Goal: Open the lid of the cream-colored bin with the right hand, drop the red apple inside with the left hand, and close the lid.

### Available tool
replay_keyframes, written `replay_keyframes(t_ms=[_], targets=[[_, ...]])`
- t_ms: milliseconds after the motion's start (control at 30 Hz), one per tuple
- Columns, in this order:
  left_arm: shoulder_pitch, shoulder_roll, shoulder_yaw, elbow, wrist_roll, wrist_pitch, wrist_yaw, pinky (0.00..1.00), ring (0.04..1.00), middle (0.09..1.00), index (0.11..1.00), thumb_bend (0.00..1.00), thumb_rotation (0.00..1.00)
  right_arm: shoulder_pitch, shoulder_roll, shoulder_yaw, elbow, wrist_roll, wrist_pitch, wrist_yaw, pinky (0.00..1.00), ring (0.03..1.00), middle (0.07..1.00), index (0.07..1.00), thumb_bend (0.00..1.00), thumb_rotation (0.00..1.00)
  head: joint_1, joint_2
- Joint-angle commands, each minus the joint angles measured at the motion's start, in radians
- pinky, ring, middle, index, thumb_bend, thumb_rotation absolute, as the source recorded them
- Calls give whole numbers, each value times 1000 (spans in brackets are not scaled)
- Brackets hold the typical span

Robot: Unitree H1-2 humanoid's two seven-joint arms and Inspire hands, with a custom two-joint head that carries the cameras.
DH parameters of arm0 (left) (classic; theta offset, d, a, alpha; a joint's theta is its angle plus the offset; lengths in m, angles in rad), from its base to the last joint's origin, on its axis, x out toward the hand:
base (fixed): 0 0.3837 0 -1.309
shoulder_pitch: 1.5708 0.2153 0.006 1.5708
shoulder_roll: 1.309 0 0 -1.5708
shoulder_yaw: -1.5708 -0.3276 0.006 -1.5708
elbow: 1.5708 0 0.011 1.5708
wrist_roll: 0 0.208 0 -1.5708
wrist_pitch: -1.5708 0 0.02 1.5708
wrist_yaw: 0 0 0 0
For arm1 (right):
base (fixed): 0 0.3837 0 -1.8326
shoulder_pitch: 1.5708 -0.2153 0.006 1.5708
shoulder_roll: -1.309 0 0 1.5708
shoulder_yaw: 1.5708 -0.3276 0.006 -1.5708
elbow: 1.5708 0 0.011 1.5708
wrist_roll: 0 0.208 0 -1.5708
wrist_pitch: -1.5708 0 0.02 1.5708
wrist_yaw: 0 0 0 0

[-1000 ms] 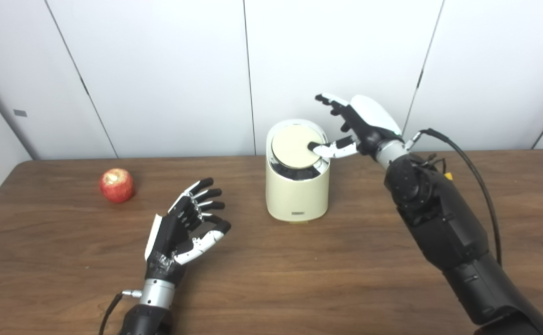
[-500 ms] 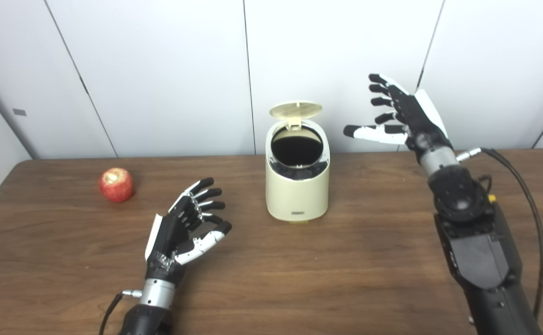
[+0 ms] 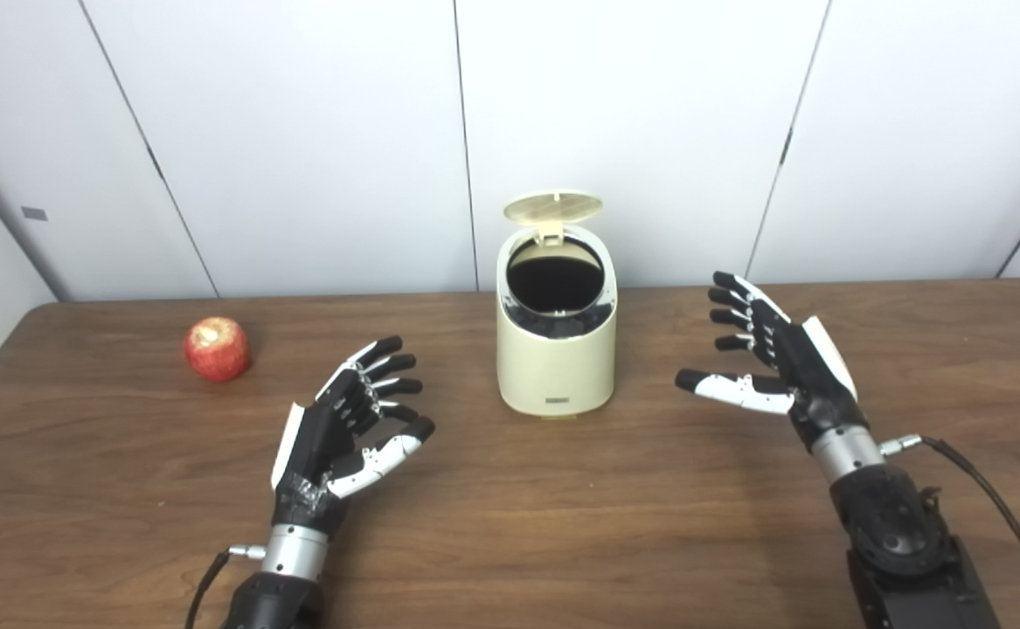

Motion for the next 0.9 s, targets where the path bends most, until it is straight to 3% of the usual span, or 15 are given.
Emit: replay_keyframes(t_ms=[0,67,200,400,533,667,867], targets=[[30,-1,1,3,1,-28,6,556,686,772,838,659,83,-17,-2,6,-45,-18,-4,-24,687,817,881,900,763,333,34,-5],[31,-3,13,-18,32,-37,34,555,682,769,827,656,78,-5,1,4,-48,-9,-7,-24,694,827,884,899,754,306,71,-9],[23,-8,52,-48,179,-82,145,555,685,778,810,679,178,9,-1,-2,-31,5,-24,-20,732,841,893,913,736,276,151,-28],[-16,2,135,-65,348,-124,315,681,760,807,802,720,265,15,-10,-4,-6,6,-48,-23,739,838,894,914,716,201,216,-55],[-59,34,194,-67,392,-105,396,682,789,826,817,697,224,17,-11,-4,-22,8,-25,-19,736,837,892,910,721,213,236,-71],[-101,72,234,-61,419,-76,447,690,809,824,814,714,201,17,-12,-2,-43,6,1,-16,731,836,888,909,711,182,245,-82],[-180,165,262,-14,400,-60,457,722,818,833,827,735,188,17,-10,-2,-87,21,58,-1,728,851,892,911,703,119,253,-90]])
